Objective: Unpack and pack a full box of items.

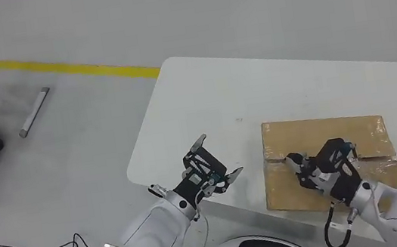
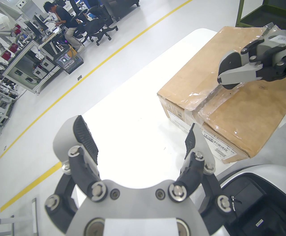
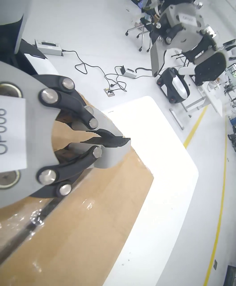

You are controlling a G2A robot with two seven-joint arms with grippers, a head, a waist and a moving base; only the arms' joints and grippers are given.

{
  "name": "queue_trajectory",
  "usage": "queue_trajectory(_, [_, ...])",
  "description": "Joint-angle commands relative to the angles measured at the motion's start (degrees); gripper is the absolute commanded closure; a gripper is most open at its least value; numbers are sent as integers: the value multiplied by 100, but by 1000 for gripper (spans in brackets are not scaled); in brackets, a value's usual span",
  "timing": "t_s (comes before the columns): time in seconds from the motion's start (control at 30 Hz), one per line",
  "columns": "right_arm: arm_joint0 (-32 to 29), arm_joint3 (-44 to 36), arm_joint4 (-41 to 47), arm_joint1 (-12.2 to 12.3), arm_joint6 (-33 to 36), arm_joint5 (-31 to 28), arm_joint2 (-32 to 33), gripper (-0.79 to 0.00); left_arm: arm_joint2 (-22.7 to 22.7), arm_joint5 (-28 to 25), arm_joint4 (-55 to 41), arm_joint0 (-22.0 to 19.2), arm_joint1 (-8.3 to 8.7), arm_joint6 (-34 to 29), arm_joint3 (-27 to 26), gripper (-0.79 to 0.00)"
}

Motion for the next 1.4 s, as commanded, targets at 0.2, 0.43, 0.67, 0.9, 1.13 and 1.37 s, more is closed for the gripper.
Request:
queue_trajectory(0.2, [-40, 234, -207, -9, -104, 248, 74, 0, 0, 0, 0, 0, 0, 0, 0, -785])
queue_trajectory(0.43, [-267, 134, -201, 39, -184, 321, 482, 0, 0, 0, 0, 0, 0, 0, 0, -785])
queue_trajectory(0.67, [-578, -56, -248, 98, -172, 294, 894, 0, 0, 0, 0, 0, 0, 0, 0, -785])
queue_trajectory(0.9, [-888, -55, -180, 150, -226, 307, 1365, 0, 0, 0, 0, 0, 0, 0, 0, -785])
queue_trajectory(1.13, [-1073, 9, -43, 191, -284, 310, 1846, 0, 0, 0, 0, 0, 0, 0, 0, -785])
queue_trajectory(1.37, [-1330, 57, -2, 229, -356, 337, 2319, 0, 0, 0, 0, 0, 0, 0, 0, -785])
